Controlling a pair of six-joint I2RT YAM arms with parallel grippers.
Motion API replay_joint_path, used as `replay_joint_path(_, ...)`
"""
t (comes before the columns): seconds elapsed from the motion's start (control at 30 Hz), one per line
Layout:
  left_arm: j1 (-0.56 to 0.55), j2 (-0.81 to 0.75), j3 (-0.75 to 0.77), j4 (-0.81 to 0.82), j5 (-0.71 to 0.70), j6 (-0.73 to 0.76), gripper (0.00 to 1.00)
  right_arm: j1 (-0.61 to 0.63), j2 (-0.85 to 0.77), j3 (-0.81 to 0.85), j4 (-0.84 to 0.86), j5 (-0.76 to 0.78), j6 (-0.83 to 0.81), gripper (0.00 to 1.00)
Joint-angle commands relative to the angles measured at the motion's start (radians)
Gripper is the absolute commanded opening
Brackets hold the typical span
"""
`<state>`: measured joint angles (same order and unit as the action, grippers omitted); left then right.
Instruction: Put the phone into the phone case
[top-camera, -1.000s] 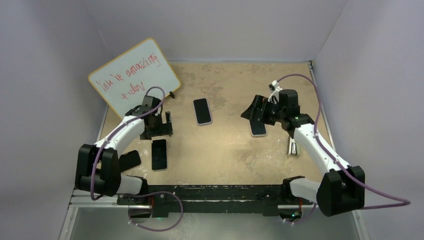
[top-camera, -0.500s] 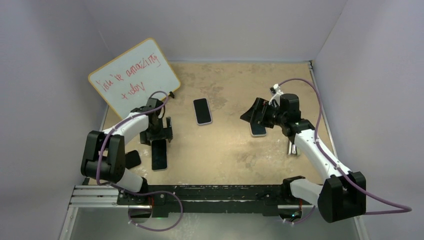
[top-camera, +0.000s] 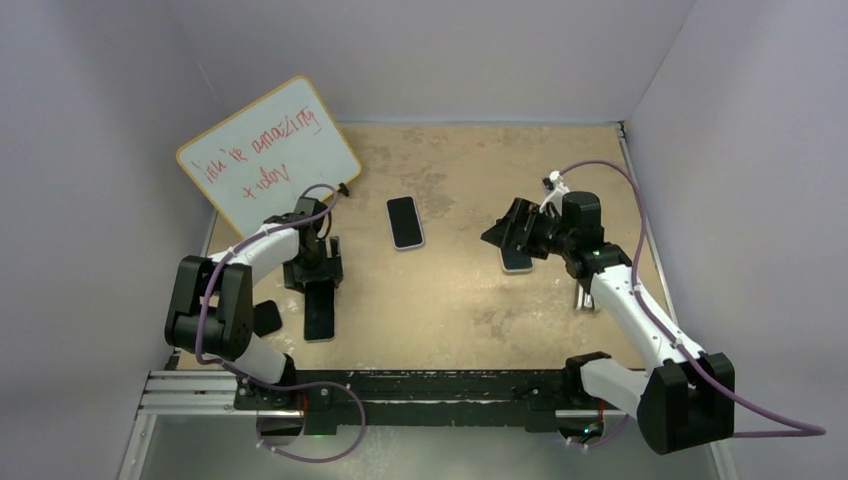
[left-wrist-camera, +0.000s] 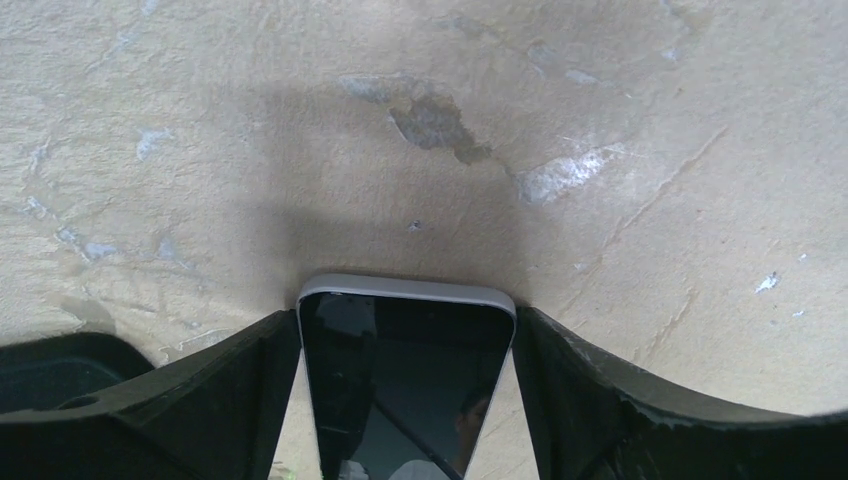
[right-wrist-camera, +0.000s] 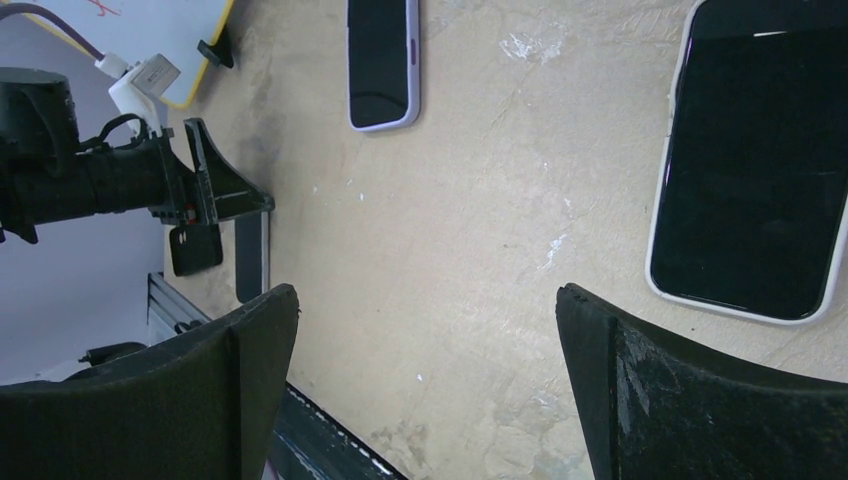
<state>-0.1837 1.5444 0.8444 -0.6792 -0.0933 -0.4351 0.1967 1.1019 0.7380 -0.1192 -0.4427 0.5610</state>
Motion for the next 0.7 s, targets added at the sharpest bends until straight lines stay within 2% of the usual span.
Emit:
replay_joint_path(0.0, 0.004, -0.001, 0.005, 0.016, 0.056, 0.006, 0.73, 0.003, -0.042, -0.016, 0.018, -0.034, 0.017, 0.99)
replay_joint_path(0.17, 0.003, -0.019, -0.01, 0.043, 0.168, 0.01, 0.55, 0.011, -0.068, -0.081, 0.086, -0.103, 0.074, 0.98)
replay_joint_path(0.23, 0.003, -0.045, -0.023, 0.067, 0.221, -0.004, 0.51, 0.024, -0.094, -0.118, 0.111, -0.102, 0.106, 0.98)
replay_joint_path(0.37, 0.003, -0.071, -0.057, 0.132, 0.323, -0.043, 0.49, 0.087, -0.137, -0.198, 0.187, -0.068, 0.167, 0.98)
replay_joint_path(0.5, -0.009, -0.071, -0.107, 0.23, 0.437, -0.1, 0.46, 0.228, -0.114, -0.23, 0.238, 0.013, 0.221, 0.96)
replay_joint_path(0.6, -0.037, -0.069, -0.124, 0.288, 0.481, -0.141, 0.45, 0.323, -0.085, -0.274, 0.353, 0.063, 0.309, 0.92)
replay_joint_path(0.67, -0.052, -0.071, -0.132, 0.322, 0.519, -0.168, 0.44, 0.392, -0.069, -0.325, 0.5, 0.098, 0.38, 0.89)
